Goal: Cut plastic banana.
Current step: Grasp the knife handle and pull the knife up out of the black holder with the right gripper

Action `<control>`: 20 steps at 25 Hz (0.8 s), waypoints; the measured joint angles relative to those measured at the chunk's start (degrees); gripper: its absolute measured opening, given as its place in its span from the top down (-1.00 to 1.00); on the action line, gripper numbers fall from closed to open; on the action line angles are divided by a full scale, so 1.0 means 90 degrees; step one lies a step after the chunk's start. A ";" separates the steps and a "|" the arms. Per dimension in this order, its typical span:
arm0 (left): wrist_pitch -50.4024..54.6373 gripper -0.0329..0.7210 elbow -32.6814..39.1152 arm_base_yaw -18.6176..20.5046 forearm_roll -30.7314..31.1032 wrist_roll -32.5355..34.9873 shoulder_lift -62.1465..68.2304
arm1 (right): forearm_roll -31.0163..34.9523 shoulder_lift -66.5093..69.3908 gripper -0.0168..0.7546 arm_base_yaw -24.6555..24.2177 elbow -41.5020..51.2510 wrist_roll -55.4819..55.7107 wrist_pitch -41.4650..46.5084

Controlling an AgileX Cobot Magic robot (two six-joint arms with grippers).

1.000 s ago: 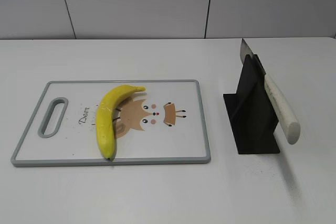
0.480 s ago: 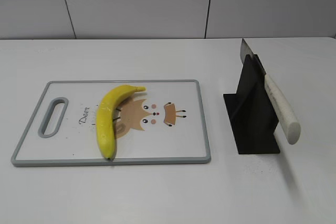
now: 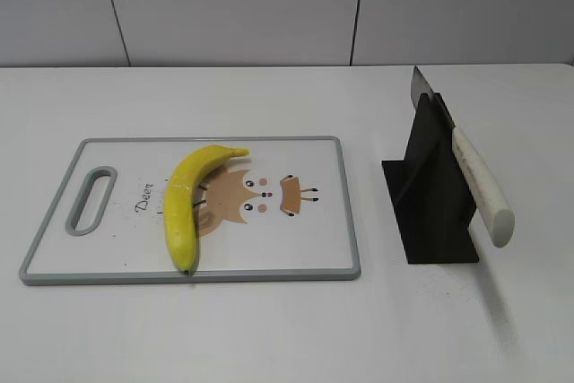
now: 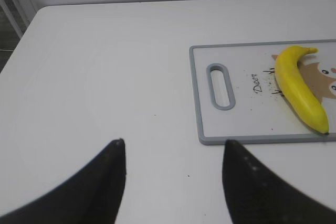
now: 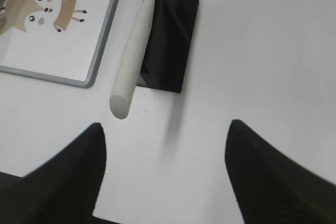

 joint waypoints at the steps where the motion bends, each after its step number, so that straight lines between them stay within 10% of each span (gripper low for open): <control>1: 0.0000 -0.56 0.0000 0.0000 0.0000 0.0000 0.0000 | 0.0041 0.0153 -0.48 0.0001 -0.0095 0.0013 0.0027; 20: 0.0000 -0.54 0.0000 0.0000 0.0000 0.0000 0.0000 | -0.0026 0.3230 -0.48 0.1042 -0.1730 0.0599 0.0704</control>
